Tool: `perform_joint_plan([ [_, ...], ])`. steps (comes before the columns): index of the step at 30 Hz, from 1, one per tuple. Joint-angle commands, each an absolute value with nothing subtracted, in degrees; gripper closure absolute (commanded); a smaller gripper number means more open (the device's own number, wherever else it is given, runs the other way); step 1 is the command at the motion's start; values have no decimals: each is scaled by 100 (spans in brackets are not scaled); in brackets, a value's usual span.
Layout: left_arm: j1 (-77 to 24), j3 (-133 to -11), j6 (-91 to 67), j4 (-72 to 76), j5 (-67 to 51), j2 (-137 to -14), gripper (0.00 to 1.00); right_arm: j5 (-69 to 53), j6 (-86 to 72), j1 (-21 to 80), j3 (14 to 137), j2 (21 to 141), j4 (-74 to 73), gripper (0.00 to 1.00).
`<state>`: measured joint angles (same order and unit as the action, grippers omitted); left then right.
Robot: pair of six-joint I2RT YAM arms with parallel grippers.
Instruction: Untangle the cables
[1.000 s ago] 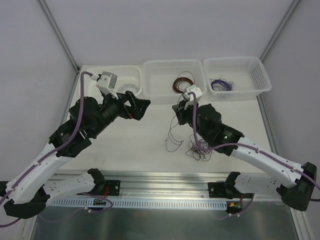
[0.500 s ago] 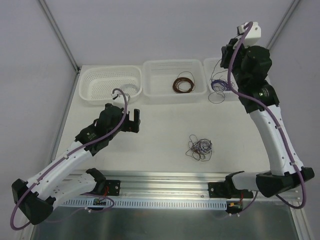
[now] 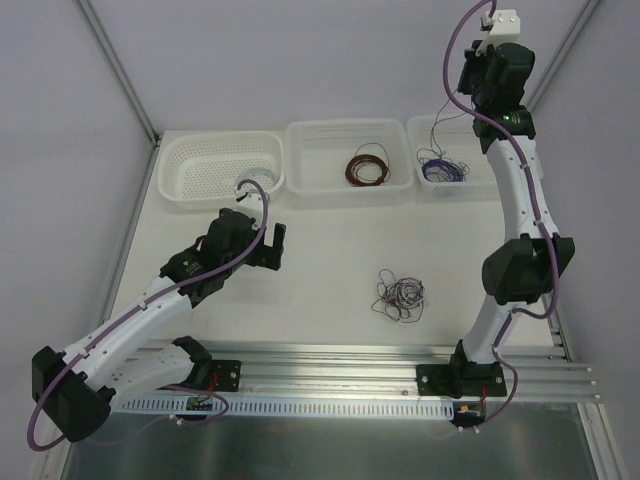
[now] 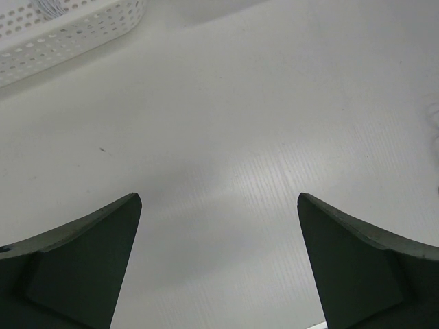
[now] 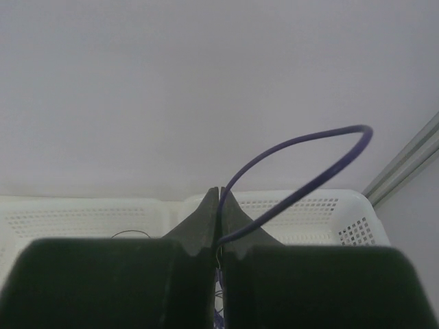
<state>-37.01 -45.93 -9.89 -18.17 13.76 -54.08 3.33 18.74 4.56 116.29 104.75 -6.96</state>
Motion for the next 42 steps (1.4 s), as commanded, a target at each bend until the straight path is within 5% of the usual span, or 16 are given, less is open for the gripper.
perform_joint_plan([
  [1,-3656,-4667,-791,-1661,1204,-5554,1,53,1986,264,12382,10967,-220,99],
  [10,-3577,-4685,-747,-1679,1090,-5757,1,281,1583,-202,12270,12032,-132,97],
  [13,-3551,-4693,-782,-1670,1011,-5766,1,562,1494,-342,12015,12120,-289,82],
  [17,-3559,-4711,-800,-1679,958,-5766,1,650,1389,-492,11725,11875,-615,41],
  [23,-3551,-4728,-870,-1714,932,-5617,1,941,1336,-492,11312,10910,-1396,15],
  [34,-3551,-4816,-1186,-1802,265,-5546,1,98,26,-9,8730,8202,-3356,11],
  [42,-3551,-5001,-1073,-1837,-123,-5695,1,-246,-395,1221,6087,6716,-3972,15],
])
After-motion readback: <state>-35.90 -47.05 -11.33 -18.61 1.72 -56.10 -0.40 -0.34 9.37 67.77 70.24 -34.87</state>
